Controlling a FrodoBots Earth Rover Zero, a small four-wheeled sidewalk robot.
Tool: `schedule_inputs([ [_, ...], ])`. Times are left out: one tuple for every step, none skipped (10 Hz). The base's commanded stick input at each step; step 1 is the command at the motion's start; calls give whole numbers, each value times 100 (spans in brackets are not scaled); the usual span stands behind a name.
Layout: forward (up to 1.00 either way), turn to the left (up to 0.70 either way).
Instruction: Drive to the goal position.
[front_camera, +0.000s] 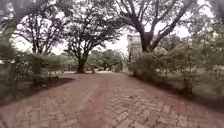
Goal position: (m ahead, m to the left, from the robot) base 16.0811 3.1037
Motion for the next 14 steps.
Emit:
schedule_inputs([
  [70, 0],
  [70, 0],
  [70, 0],
  [70, 0],
  [70, 0],
  [70, 0],
  [70, 0],
  [70, 0],
  [70, 0],
  [70, 0],
  [70, 0],
  [70, 0],
  [70, 0],
  [70, 0],
])
